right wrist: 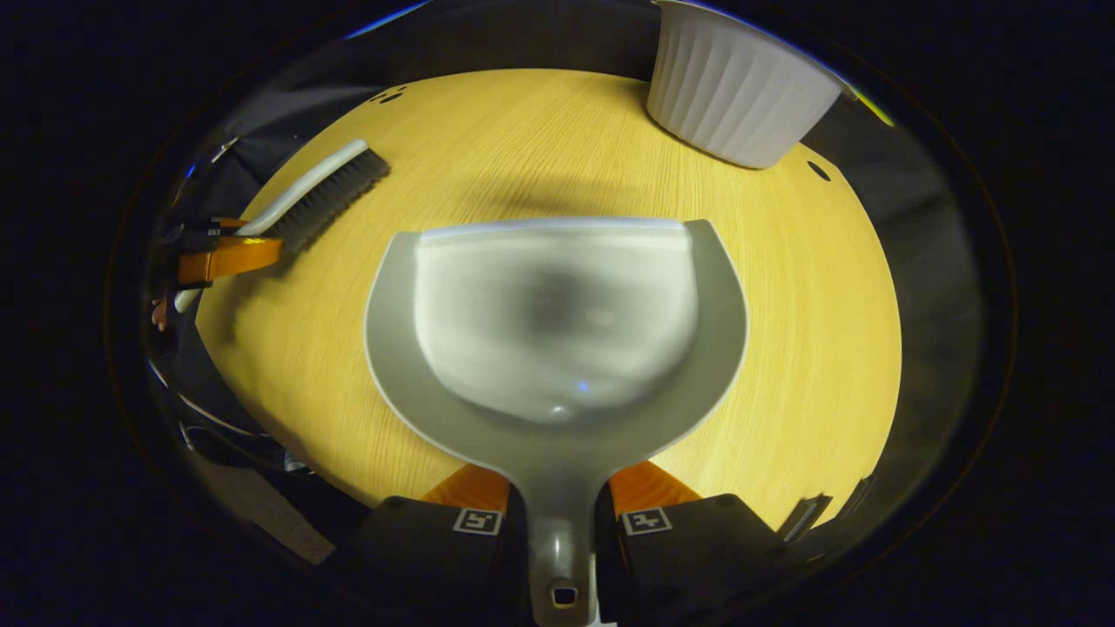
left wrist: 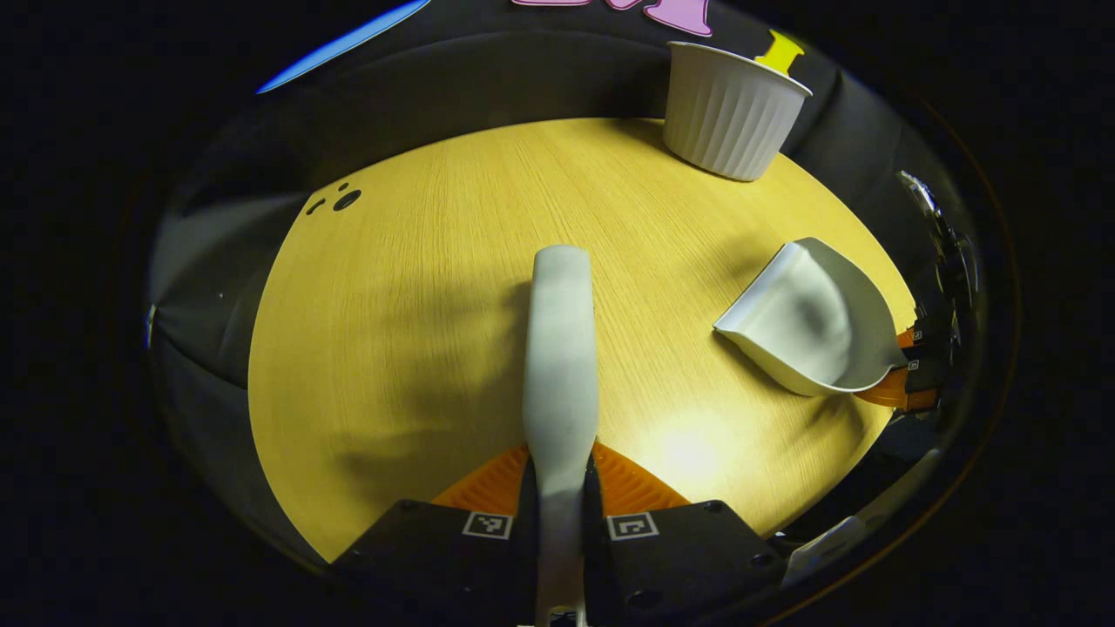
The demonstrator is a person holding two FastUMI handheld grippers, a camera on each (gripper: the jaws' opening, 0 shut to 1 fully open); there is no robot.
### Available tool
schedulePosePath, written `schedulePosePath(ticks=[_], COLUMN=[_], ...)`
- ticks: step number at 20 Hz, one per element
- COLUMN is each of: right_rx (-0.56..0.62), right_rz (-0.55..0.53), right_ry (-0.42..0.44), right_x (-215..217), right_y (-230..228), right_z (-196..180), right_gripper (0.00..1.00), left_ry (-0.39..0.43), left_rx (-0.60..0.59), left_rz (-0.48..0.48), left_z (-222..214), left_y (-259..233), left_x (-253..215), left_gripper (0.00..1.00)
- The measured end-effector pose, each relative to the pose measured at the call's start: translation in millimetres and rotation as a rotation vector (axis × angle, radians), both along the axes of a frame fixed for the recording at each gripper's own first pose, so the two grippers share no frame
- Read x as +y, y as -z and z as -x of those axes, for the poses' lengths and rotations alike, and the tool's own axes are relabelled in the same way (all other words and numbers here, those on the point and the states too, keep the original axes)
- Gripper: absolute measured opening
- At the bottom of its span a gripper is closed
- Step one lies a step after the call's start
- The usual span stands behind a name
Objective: Pick up the small broom and dustpan from the desktop, sweep the trash into the dustpan with the broom, and then empty the trash into the garbage bin.
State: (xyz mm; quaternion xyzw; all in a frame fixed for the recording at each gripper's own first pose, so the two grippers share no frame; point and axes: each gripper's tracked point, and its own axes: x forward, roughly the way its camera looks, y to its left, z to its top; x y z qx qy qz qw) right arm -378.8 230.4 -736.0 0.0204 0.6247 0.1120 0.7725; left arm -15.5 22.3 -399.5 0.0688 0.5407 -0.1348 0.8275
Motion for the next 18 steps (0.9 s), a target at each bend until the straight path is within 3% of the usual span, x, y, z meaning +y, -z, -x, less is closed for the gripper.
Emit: schedulePosePath(ticks=[5, 11, 13, 16, 18], right_rx=[0.010, 0.011, 0.024, 0.004, -0.014], right_rz=[0.012, 0.035, 0.030, 0.020, 0.010], right_ry=[0.005, -0.016, -0.009, 0.007, 0.012], right_x=[6, 5, 4, 1, -3], right_y=[6, 1, -4, -19, -34], right_z=[-1, 3, 8, 7, 8], right_gripper=[0.39, 0.36, 0.43, 0.38, 0.40], left_ry=[0.003, 0.020, 0.023, 0.033, 0.039], left_rx=[0.006, 0.015, 0.009, -0.003, -0.011], left_rz=[-0.001, -0.014, -0.028, -0.057, -0.061], left_z=[3, 6, 6, 9, 10], left_y=[3, 3, 0, -7, -14], left_x=[0, 0, 1, 8, 10], left_gripper=[0.24, 0.29, 0.32, 0.31, 0.35])
